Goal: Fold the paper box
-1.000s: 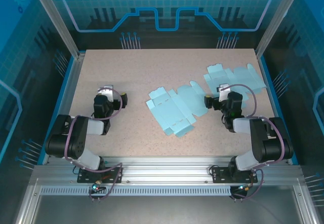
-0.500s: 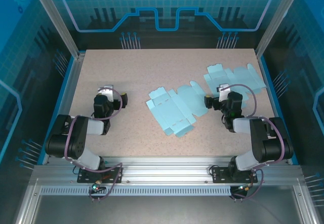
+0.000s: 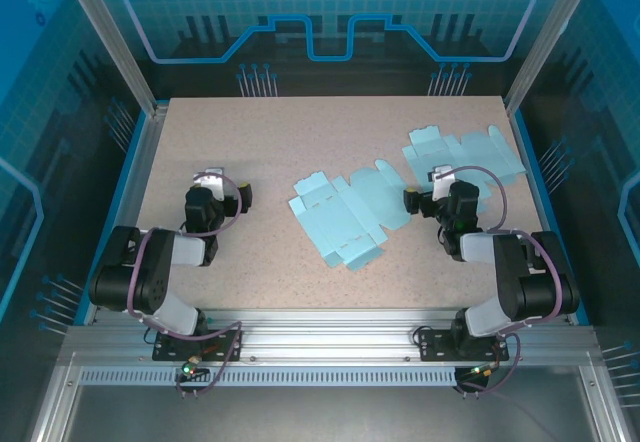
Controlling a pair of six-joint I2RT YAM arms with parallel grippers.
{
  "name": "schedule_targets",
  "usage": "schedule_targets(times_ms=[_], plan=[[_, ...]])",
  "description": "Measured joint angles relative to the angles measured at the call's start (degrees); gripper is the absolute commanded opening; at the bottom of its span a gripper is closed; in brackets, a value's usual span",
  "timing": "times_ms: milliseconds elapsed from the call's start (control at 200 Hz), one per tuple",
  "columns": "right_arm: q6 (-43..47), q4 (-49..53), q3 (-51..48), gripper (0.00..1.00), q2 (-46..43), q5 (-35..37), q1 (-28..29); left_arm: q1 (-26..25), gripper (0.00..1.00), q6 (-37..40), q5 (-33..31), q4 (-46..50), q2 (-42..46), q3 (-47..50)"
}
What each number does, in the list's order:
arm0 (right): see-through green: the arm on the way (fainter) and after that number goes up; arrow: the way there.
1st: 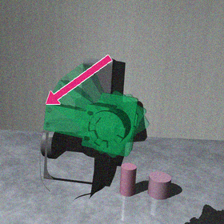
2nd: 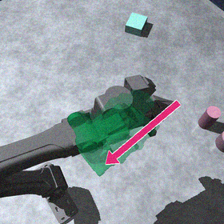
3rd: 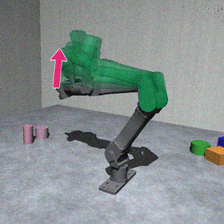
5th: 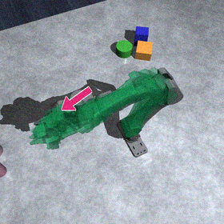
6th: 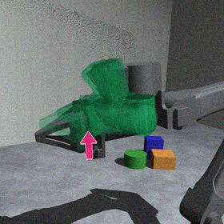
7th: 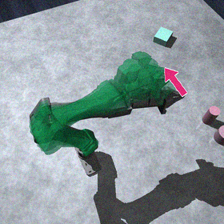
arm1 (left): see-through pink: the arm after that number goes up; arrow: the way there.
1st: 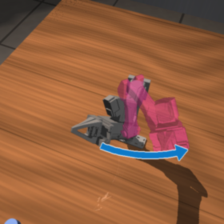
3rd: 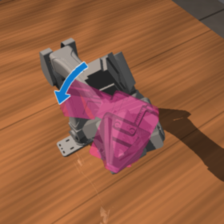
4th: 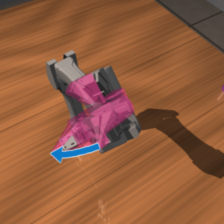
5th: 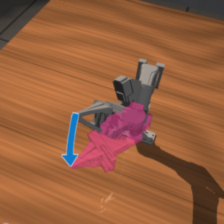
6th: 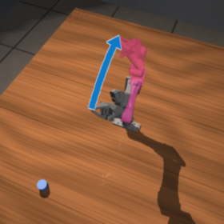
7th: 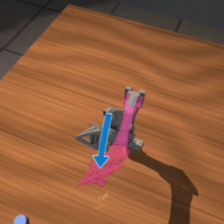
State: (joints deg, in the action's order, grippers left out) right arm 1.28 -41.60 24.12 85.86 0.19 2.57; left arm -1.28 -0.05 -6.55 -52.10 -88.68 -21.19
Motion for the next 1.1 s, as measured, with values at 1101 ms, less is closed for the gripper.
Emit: schedule_targets(times_ms=[1101], plan=[[-22.27, 58.45, 13.84, 1.00, -34.21, 10.71, 5.29, -19.06, 0.99, -28.96, -0.87, 43.10, 50.90, -1.95]])
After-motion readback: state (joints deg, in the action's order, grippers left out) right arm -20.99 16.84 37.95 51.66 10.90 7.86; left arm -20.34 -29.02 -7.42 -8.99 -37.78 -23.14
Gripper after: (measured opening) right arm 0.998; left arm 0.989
